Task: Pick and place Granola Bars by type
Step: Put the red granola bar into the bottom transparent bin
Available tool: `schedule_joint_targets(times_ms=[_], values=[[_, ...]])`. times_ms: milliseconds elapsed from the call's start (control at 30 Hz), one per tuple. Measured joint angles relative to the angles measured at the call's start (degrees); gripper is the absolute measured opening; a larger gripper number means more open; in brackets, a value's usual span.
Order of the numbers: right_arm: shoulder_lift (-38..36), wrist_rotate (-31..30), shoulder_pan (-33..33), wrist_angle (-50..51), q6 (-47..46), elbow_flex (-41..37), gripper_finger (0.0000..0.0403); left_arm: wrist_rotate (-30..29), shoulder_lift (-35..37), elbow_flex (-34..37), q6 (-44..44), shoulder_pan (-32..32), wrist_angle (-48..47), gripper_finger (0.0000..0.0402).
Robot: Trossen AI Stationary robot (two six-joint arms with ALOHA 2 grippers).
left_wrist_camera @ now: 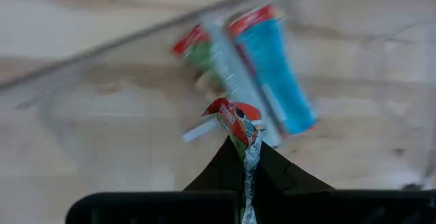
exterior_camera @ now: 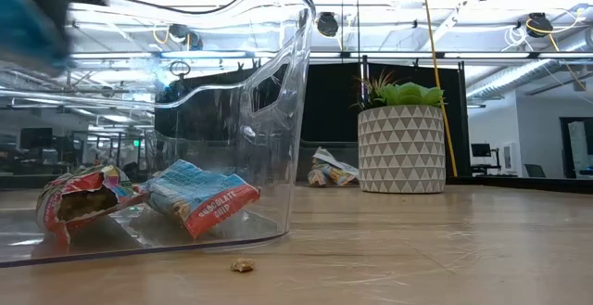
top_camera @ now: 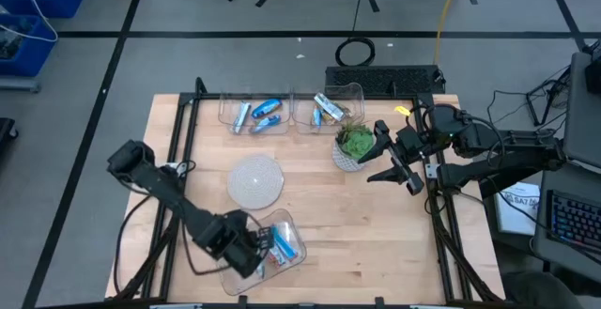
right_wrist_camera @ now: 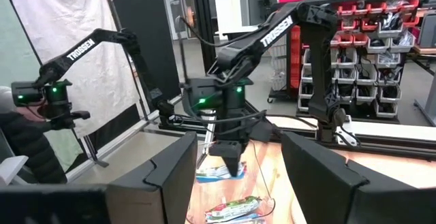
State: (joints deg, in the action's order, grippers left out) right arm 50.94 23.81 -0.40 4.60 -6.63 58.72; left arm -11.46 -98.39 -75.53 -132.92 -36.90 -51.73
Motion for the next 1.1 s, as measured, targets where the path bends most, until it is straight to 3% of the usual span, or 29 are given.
schedule_joint_targets(times_ms=[133,233,333,633,867,1100], values=[[0.0,0.0,0.0,0.0,0.0,0.0,0.0208,3.77,-0.73,0.0,-5.83,-2.91,-3.84,0.0013],[0.0,0.0,0.0,-0.02,0.0,0.0,0.0208,10.64,-0.79,0.01,-6.4,-3.85,-8.87,0.0013],[0.0,0.0,0.0,-0.04,0.0,0.0,0.0208,11.89,-0.55,0.77,-5.62,-3.97,-12.84,0.001],[0.0,-2.48,0.02,-2.5,-0.63,0.0,0.0208,20.19,0.15,8.31,1.94,-2.72,-9.64,0.001],[0.39,-3.02,0.02,-5.61,-0.67,0.0,0.0208,20.32,1.93,11.74,5.95,-1.23,-9.54,0.001],[2.8,-3.02,0.02,-6.58,-2.01,0.0,0.0208,17.18,8.18,16.1,11.91,2.63,-13.57,0.001]])
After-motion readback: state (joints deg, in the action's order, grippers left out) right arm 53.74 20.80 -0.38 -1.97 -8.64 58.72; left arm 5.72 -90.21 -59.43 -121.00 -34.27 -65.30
